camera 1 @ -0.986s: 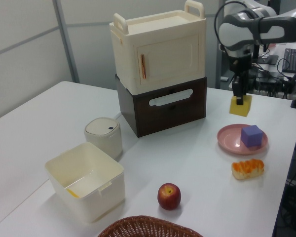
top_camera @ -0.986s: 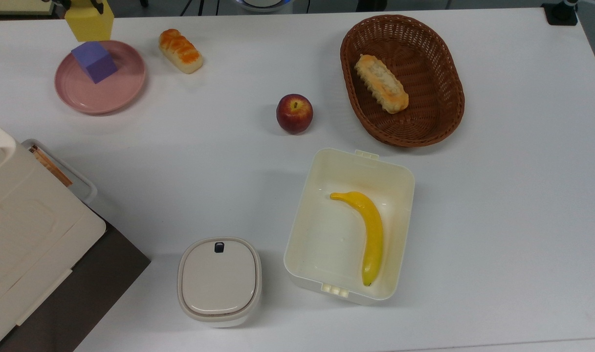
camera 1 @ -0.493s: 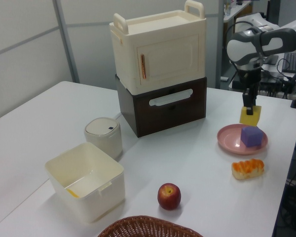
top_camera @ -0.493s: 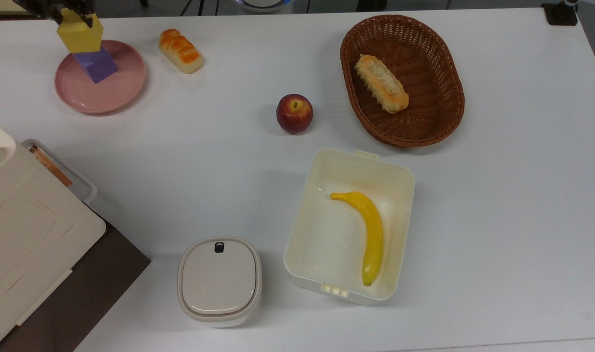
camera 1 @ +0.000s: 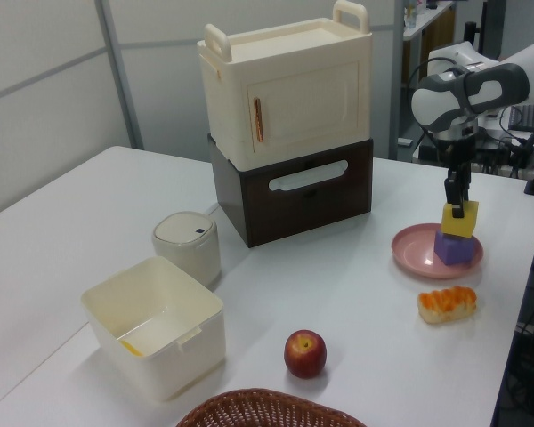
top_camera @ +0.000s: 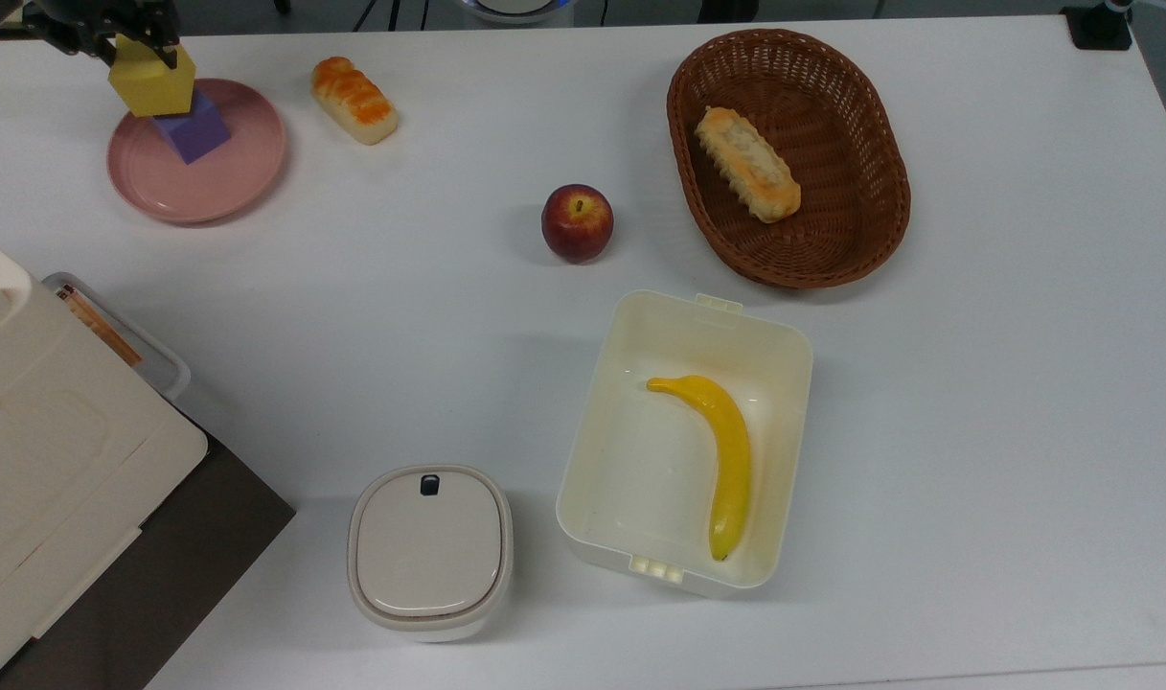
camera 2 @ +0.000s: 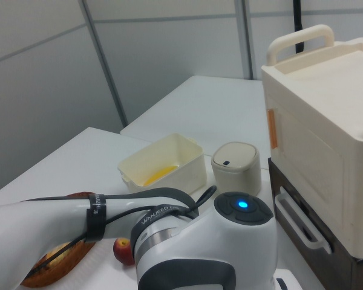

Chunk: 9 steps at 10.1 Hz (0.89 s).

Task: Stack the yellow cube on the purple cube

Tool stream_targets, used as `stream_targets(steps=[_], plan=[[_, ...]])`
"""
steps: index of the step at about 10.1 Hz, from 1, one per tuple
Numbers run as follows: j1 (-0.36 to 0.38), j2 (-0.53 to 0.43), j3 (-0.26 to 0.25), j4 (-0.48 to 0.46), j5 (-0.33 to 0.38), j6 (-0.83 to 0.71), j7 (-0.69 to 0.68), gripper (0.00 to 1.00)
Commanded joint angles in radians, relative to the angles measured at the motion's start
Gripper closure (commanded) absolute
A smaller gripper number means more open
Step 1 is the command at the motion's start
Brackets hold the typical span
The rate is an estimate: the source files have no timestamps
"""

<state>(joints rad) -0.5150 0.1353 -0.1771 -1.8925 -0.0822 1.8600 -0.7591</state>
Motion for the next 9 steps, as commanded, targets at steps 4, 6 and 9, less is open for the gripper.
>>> stream_targets(steps=[4,6,9], plan=[[0.027,-0.003,0.014,0.088,-0.011,-0.063,-0.003,0.0],[0.096,0.0,0.036,0.191,0.001,-0.175,0.044,0.0],[0.299,-0.002,0.034,0.263,0.002,-0.209,0.228,0.0]])
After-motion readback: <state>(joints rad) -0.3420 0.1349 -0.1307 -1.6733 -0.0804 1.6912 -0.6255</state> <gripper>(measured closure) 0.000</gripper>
